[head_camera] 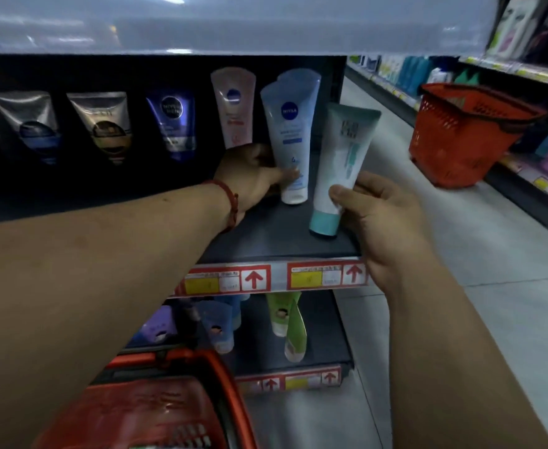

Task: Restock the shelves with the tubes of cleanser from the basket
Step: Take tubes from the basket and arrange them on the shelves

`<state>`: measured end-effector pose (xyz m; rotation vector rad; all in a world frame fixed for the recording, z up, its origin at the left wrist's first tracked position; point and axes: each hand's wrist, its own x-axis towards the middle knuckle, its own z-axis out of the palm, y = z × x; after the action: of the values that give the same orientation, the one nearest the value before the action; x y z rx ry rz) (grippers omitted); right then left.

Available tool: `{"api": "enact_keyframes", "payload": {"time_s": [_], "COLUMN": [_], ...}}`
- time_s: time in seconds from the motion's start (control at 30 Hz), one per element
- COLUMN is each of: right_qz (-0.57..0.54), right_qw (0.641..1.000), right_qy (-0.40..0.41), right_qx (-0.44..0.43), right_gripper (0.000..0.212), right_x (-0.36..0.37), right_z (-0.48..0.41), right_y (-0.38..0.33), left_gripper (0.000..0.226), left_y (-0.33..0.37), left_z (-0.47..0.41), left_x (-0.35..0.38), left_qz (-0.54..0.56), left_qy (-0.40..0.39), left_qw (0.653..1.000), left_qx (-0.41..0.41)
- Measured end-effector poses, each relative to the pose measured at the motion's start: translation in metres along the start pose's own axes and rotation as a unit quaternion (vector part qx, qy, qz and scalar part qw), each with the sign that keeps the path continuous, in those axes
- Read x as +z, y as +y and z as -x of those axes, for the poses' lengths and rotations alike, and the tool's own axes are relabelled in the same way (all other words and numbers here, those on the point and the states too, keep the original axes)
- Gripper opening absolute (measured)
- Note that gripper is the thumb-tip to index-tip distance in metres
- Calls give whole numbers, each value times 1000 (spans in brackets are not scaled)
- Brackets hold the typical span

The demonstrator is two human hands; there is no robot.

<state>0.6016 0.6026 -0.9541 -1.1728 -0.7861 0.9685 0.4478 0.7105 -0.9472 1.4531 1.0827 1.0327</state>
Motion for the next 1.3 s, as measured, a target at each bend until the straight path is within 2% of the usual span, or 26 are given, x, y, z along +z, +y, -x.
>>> {"api": "enact_keyframes", "payload": {"time_s": [0.2,0.37,0.7,1.03,1.2,1.3], "right_qz": [-21,-33,-43,-40,-30,-3], "right_qw": [999,999,998,999,999,1000], "right_qy": [29,39,38,30,26,11], "right_qx": [-3,-7,-3,-6,-6,-5], "right_gripper": [27,31,27,36,36,35], "right_x": [-8,-4,4,4,8,14], "right_z": [-14,-18,-20,-22,-19,-4], "right_y": [0,2,6,11,8,0], "left_gripper": [41,38,45,44,55,53], "left_y": [1,-3,-13,-11,-5,2], "left_z": [-19,-25,-38,-42,-32,-14], "left_x": [4,12,16,17,13,6], "left_qz": [-22,4,13,7,3,16], "left_qy": [6,2,30,36,52,59], "left_qw": [1000,1000,999,999,998,997], "left_qx": [12,7,-9,-26,-37,-42]}}
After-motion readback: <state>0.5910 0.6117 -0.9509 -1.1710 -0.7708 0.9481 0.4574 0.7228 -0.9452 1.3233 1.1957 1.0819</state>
